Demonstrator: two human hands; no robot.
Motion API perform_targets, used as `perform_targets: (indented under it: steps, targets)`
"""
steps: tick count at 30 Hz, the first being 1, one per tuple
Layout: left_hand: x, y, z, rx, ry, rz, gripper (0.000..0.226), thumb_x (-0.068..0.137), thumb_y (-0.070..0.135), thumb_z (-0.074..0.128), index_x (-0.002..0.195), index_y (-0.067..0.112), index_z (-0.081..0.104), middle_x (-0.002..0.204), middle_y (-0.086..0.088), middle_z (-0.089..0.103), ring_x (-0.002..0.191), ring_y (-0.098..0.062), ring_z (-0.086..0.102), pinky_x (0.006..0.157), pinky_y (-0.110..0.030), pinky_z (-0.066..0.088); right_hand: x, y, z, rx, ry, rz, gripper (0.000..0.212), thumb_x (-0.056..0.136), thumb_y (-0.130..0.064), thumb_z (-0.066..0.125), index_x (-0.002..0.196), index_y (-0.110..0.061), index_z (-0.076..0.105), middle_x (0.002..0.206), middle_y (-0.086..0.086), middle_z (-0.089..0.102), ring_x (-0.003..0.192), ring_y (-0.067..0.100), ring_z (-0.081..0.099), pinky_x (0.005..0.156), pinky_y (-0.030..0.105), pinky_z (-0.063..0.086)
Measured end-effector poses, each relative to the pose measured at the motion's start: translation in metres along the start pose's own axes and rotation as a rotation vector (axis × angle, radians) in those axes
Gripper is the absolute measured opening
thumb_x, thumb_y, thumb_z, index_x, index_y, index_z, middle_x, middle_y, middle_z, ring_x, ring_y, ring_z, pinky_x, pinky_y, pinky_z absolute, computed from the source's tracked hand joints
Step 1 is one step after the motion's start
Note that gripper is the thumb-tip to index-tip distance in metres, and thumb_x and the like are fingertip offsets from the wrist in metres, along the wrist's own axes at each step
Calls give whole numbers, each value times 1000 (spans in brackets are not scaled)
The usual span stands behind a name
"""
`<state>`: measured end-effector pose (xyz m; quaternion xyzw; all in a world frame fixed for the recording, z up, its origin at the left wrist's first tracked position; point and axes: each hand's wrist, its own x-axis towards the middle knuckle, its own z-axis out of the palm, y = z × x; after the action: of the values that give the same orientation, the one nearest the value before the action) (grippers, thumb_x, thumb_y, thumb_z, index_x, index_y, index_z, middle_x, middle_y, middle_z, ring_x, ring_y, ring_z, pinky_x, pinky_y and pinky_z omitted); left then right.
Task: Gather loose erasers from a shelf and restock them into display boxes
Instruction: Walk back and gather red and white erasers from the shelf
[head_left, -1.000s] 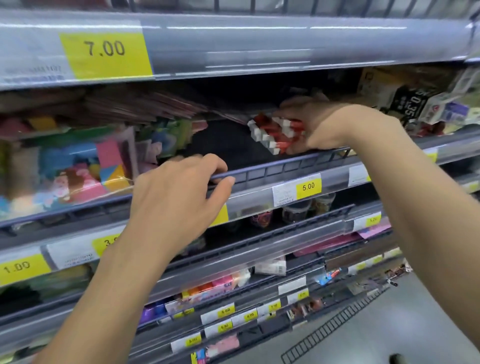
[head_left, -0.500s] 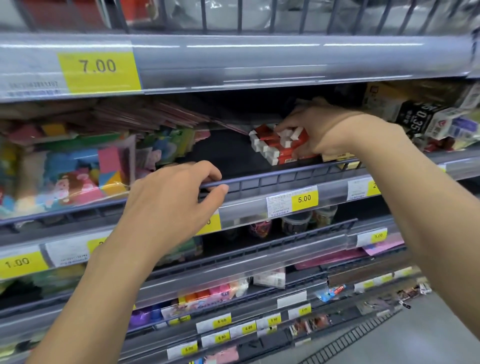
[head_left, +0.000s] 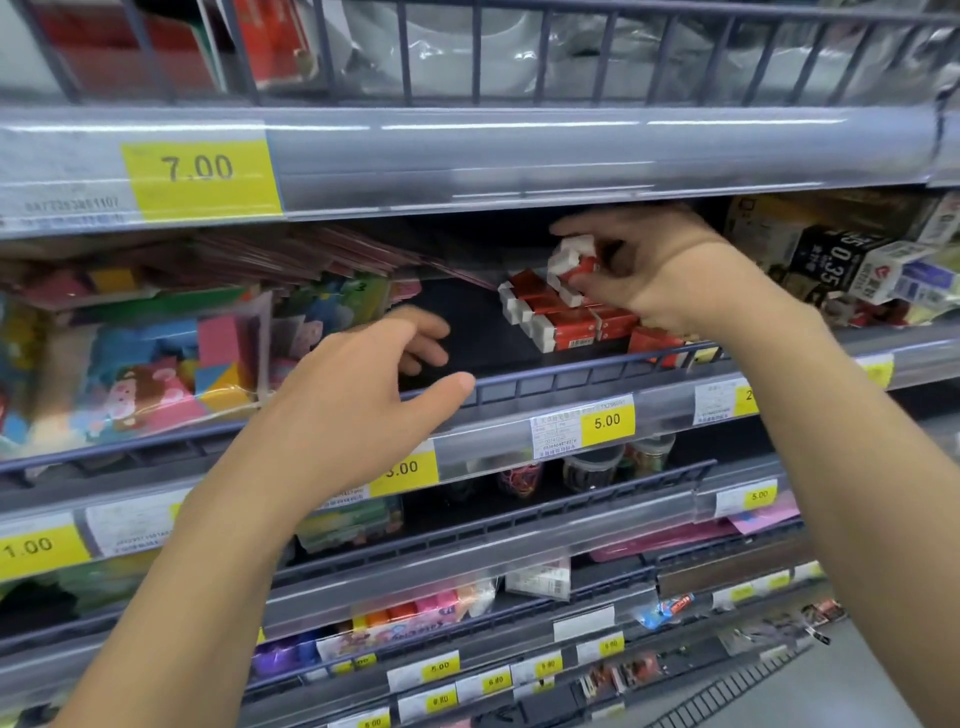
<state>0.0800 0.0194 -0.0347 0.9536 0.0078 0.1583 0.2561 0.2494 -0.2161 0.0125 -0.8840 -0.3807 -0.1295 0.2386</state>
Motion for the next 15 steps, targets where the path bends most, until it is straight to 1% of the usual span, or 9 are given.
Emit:
perform_targets:
  steps: [1, 2, 3, 4, 6, 8, 9, 12, 15]
  targets:
    - [5, 2, 1, -61, 12, 1, 51, 90, 59, 62, 134, 35, 55, 108, 31, 61, 101, 11, 58, 82, -21, 49, -4, -2, 5, 134, 50, -4, 42, 89, -26, 74, 128, -39, 62, 65, -33, 64, 56, 6, 60, 59, 6, 45]
    - [11, 5, 3, -121, 23, -1, 56, 90, 58, 65, 139, 33, 51, 111, 30, 61, 103, 12, 57, 80, -16, 47, -7, -5, 10, 281, 82, -24, 41, 88, -24, 76, 125, -37, 64, 80, -23, 73, 67, 13, 68, 70, 18, 55]
    - [17, 9, 5, -174, 32, 2, 63, 90, 57, 67, 143, 31, 47, 115, 29, 60, 105, 14, 56, 79, -12, 46, -9, -9, 14, 411, 92, -62, 41, 87, -19, 78, 123, -33, 66, 96, -13, 76, 84, 18, 73, 83, 29, 59]
    - [23, 13, 6, -219, 37, 11, 70, 89, 57, 69, 147, 29, 43, 118, 28, 60, 108, 15, 55, 80, -9, 46, -11, -13, 16, 523, 80, -104, 40, 86, -14, 79, 121, -29, 68, 105, -7, 76, 96, 17, 73, 91, 34, 58]
    - [34, 21, 9, -307, 38, 31, 85, 83, 65, 70, 153, 29, 37, 128, 25, 60, 112, 13, 57, 92, -14, 49, -15, -20, 21, 687, 20, -160, 39, 85, -11, 78, 121, -24, 70, 111, -4, 76, 105, 15, 72, 94, 33, 56]
    - [42, 29, 11, -410, 31, 24, 93, 76, 73, 66, 154, 31, 38, 136, 21, 63, 119, 3, 61, 105, -30, 50, -17, -26, 25, 785, 11, -195, 39, 85, -8, 77, 121, -21, 69, 113, -3, 76, 105, 15, 71, 90, 28, 56]
    - [46, 32, 12, -463, 26, 17, 92, 73, 75, 64, 151, 31, 42, 136, 17, 65, 123, -3, 63, 107, -36, 50, -17, -29, 27, 837, 32, -201, 39, 84, -4, 77, 120, -18, 69, 111, -2, 76, 102, 15, 72, 87, 26, 56]
    - [50, 42, 19, -686, -6, 16, 72, 76, 66, 67, 136, 27, 57, 128, 5, 72, 117, -17, 70, 102, -47, 55, -19, -38, 33, 880, 165, -181, 35, 83, 1, 74, 114, -14, 70, 103, -3, 76, 94, 13, 72, 82, 26, 56]
    - [52, 48, 23, -822, -39, -3, 49, 88, 46, 66, 127, 16, 64, 113, -4, 77, 101, -22, 76, 89, -48, 63, -21, -40, 36, 673, 296, -171, 29, 84, -8, 73, 108, -23, 71, 97, -21, 74, 93, -2, 69, 82, 14, 52]
